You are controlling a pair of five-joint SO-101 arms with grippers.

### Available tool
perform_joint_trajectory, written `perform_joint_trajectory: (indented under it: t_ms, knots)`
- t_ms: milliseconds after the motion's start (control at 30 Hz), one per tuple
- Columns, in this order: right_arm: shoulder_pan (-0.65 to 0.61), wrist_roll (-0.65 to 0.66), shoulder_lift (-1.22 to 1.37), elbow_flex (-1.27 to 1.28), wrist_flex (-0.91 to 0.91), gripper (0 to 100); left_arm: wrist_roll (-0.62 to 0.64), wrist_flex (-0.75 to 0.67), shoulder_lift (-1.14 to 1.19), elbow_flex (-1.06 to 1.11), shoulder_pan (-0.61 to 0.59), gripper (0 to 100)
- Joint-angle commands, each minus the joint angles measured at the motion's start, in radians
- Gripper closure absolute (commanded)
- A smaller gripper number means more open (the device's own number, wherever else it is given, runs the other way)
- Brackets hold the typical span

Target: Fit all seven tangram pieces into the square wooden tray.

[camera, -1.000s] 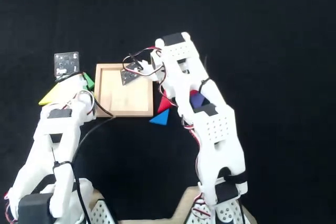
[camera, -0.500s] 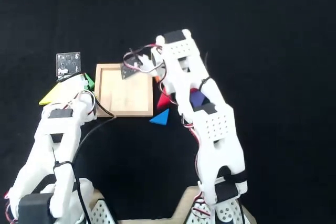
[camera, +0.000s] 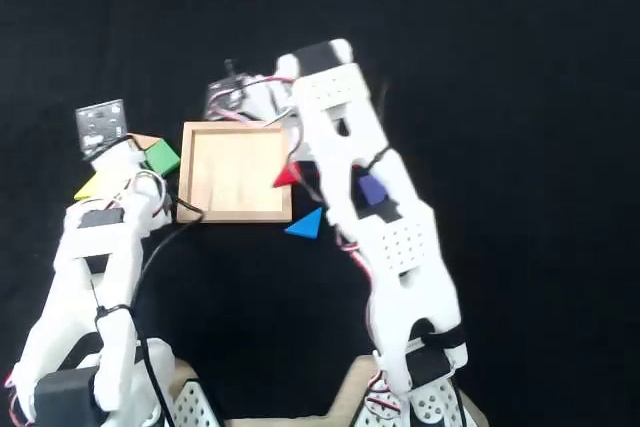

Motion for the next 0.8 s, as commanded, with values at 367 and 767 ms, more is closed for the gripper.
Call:
perform_joint_trajectory:
  t_ms: [367, 767]
  knots:
    - [-0.238, -0.456, 0.018, -0.094, -0.167, 90.3, 0.089, 0.287, -0.012, -0.151, -0.357, 91]
    - [-0.02, -0.529, -0.084, -0.495, 0.038, 90.3, 0.068, 0.109, -0.012, -0.024, -0.352, 91]
